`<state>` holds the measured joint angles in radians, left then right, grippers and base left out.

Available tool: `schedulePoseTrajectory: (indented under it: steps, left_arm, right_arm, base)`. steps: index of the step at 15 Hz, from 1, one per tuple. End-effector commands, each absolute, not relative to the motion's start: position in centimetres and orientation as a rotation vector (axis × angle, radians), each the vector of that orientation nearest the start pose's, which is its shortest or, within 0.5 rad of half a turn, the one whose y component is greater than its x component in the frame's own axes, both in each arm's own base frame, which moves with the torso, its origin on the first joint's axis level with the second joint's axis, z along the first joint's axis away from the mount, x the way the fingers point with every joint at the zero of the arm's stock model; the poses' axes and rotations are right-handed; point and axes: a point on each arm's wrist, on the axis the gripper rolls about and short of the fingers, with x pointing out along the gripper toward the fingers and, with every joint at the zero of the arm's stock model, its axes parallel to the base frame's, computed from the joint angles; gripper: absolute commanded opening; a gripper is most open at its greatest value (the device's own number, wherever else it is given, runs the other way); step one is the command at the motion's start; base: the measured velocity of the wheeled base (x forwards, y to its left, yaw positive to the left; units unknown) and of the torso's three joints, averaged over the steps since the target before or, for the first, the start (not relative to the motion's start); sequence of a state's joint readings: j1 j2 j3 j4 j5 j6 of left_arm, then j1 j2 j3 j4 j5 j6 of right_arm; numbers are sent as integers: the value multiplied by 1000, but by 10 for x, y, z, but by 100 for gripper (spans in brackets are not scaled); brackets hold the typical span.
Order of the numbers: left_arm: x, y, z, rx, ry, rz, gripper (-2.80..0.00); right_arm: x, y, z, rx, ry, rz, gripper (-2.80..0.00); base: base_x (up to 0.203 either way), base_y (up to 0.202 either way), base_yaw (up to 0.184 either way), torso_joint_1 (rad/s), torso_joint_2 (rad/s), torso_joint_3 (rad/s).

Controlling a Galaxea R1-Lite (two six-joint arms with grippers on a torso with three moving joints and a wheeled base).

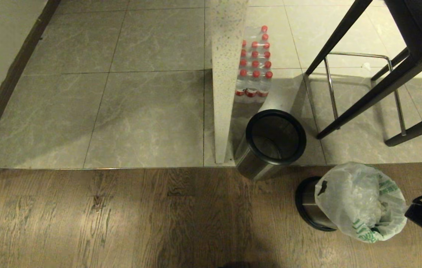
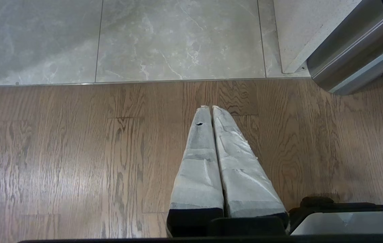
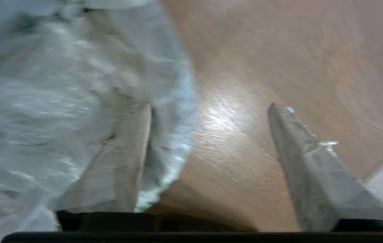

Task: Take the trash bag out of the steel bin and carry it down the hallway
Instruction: Pick up the trash bag

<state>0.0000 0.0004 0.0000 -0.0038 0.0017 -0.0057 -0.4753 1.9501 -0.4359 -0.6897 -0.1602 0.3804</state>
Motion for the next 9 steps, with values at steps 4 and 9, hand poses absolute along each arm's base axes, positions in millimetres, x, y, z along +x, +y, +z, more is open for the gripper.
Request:
schedulePoseTrajectory:
  steps: [4, 9]
  left_arm:
    - [-23, 0, 76, -6, -3, 3, -280]
    - [-23, 0, 76, -6, -3, 2, -280]
  right_arm:
    - [242, -128, 13, 499, 739, -724, 0]
    - [249, -130, 7, 500, 722, -709, 0]
  base:
    - [0, 0, 0, 0, 0, 0]
    - [0, 0, 0, 0, 0, 0]
